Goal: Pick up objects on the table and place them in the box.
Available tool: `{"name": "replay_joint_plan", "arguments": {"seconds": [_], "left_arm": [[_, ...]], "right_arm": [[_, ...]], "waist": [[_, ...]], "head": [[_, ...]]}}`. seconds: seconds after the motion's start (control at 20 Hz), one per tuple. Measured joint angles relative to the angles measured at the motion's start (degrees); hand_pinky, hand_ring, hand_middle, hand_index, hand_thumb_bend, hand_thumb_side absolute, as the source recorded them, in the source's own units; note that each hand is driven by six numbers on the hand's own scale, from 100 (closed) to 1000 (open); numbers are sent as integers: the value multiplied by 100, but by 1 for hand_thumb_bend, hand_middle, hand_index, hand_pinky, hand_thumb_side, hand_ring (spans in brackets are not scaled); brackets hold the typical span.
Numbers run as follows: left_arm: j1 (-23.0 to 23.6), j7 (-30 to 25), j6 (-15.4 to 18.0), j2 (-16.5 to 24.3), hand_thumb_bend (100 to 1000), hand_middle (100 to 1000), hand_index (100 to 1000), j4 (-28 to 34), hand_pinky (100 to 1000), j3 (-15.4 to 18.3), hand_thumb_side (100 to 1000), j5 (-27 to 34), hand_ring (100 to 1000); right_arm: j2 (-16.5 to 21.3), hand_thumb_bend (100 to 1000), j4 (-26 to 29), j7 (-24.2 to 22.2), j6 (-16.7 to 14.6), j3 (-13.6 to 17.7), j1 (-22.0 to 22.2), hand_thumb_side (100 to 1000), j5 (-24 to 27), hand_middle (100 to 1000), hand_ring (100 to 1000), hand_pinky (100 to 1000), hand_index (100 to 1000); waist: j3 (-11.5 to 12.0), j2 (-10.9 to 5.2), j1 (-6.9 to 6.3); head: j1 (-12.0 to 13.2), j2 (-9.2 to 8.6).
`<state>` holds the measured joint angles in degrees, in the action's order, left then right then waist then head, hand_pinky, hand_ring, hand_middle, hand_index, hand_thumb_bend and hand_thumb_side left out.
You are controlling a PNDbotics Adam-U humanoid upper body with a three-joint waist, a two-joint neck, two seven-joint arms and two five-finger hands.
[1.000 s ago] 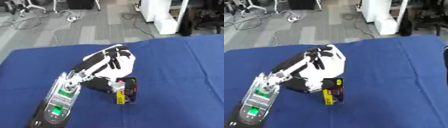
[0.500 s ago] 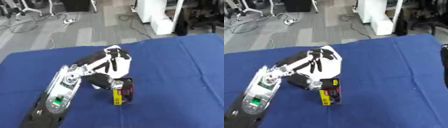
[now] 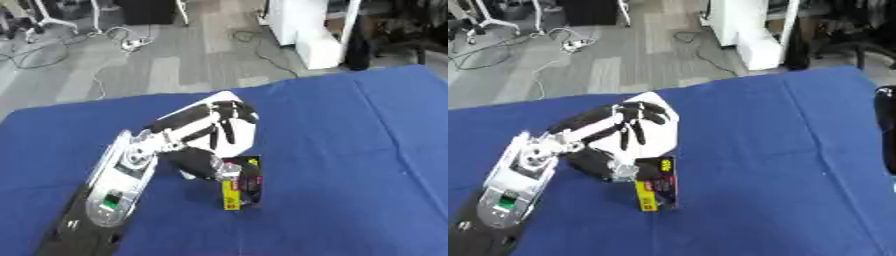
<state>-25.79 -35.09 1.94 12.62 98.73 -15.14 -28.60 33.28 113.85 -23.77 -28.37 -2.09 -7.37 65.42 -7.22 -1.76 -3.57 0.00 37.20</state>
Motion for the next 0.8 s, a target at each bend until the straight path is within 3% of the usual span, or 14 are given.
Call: {"name": "replay_joint_plan", "arguments": {"seconds": [0.8], "left_arm": [[0, -603, -122, 0, 693, 987, 911, -37, 477, -31, 680, 138, 713]], "right_arm": [[1, 100, 0, 8, 10, 1, -1, 1000, 7, 247, 285, 167, 378]], "waist": [[-3, 0, 0]], "head": [[-7, 0]]}}
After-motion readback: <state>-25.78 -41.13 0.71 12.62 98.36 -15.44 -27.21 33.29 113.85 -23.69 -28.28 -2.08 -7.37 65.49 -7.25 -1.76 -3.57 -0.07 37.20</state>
